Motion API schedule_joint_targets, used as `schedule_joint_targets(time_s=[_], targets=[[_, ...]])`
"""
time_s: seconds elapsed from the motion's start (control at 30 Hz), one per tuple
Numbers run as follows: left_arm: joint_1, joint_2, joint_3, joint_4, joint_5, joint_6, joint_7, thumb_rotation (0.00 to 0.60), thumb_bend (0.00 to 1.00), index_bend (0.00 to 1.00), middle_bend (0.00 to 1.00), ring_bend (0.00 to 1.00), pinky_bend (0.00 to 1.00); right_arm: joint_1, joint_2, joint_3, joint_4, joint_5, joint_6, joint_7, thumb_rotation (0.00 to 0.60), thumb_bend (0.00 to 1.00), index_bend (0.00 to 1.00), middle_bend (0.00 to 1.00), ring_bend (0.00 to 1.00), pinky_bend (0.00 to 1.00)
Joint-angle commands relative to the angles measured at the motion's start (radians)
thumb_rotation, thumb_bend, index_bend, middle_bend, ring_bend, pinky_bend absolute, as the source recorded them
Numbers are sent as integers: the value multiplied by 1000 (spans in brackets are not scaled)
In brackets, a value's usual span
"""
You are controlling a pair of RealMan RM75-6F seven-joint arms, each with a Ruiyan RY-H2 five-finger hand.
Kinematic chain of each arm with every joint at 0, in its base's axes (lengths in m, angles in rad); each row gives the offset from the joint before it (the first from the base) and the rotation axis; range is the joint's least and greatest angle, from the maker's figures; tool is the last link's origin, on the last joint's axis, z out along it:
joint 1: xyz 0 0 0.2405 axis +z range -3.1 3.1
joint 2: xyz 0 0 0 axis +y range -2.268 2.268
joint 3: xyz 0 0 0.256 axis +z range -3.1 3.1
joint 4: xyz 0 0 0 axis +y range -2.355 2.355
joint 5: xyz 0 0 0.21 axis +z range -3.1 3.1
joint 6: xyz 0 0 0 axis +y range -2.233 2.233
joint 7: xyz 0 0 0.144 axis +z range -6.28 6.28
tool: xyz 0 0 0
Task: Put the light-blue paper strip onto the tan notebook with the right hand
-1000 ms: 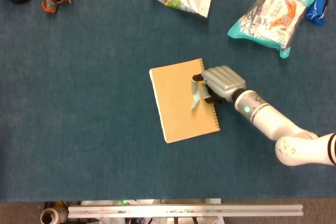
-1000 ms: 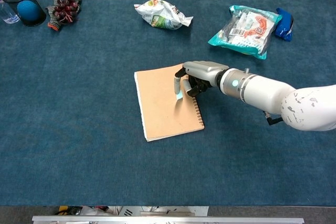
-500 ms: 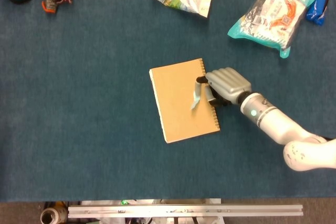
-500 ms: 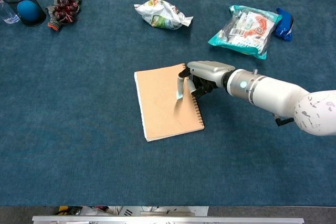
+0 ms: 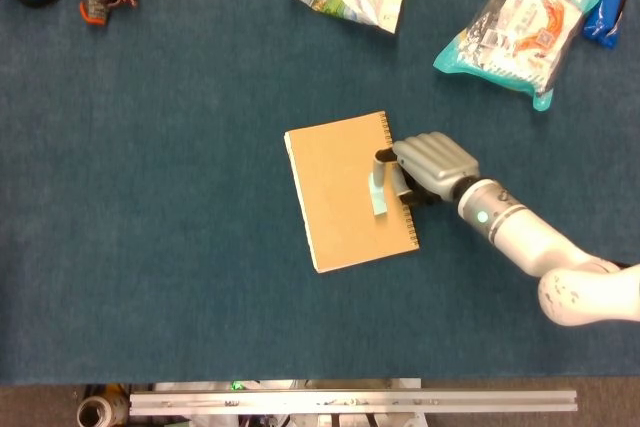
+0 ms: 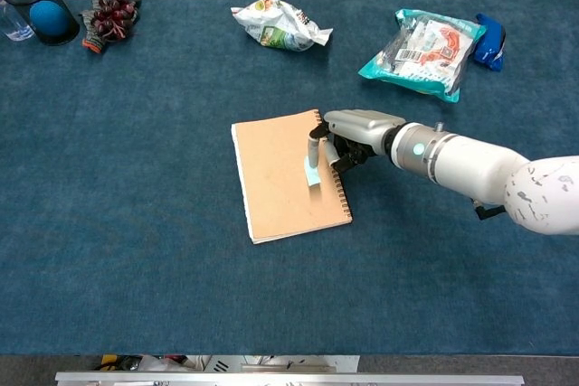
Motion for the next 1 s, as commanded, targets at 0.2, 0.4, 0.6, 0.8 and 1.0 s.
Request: schedule_joint_targets(time_s=[0.2,0.4,0.6,0.8,1.0], targets=[[-2,-2,0,1,-1,-4,1,600,324,15,0,0,0,-4,11,-5,-17,-20,-7,7,600,1000,458,1000,1000,1000],[0,-2,-1,5,-5,-4,-3,600,323,15,0,0,0,3,-3,-17,0,-4,-16,-7,600,1000,458,1000,1000,1000],[2,-2,-1,9,-6,-2,-7,600,323,15,0,0,0,1,-4,-2,-4,-6,-4,4,600,1000,458,1000,1000,1000],[0,-3,-2,11,-5,-4,-10,600,324,15,0,0,0,4,-2,1,8,2,-5,2,600,1000,458,1000,1000,1000],[1,-4,-2,14,-7,-5,-12,600,324,15,0,0,0,9,-11,-3,29,23,-11,-6,600,1000,458,1000,1000,1000]])
